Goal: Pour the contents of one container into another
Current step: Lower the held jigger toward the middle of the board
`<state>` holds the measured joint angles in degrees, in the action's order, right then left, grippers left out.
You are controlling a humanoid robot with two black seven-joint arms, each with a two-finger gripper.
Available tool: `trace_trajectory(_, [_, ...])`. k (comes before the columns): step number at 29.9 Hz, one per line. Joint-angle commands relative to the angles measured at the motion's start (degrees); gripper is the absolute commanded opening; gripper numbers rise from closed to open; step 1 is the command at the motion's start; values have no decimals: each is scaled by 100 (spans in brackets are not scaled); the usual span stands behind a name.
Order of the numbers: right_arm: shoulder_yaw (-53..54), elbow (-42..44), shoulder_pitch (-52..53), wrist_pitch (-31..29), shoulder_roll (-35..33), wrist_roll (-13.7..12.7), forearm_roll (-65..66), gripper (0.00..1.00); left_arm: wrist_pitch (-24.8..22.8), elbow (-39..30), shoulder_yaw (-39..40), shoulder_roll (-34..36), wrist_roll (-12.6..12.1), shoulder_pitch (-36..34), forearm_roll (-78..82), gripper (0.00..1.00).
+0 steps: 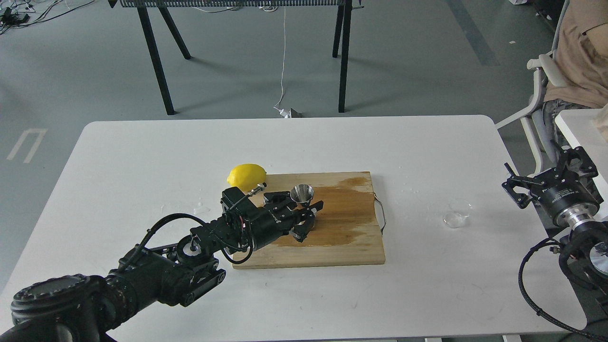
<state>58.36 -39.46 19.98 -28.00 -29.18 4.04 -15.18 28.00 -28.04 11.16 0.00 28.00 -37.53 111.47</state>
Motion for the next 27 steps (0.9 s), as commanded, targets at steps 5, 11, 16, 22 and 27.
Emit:
trace_trajectory(5, [0, 0, -12, 0, 0, 0, -3, 100, 0, -9, 0, 0, 0, 9, -11, 55])
trace_trajectory(11, [0, 0, -30, 0, 0, 0, -3, 100, 0, -35, 0, 0, 0, 26, -11, 75])
trace_trajectory(16, [0, -8, -56, 0, 0, 0, -3, 100, 0, -35, 0, 0, 0, 61, -11, 79])
trace_trajectory(22, [0, -9, -65, 0, 0, 0, -3, 100, 0, -44, 9, 0, 0, 79, -20, 81])
trace_trajectory(27, [8, -9, -65, 0, 0, 0, -3, 100, 0, -44, 9, 0, 0, 184, -20, 81])
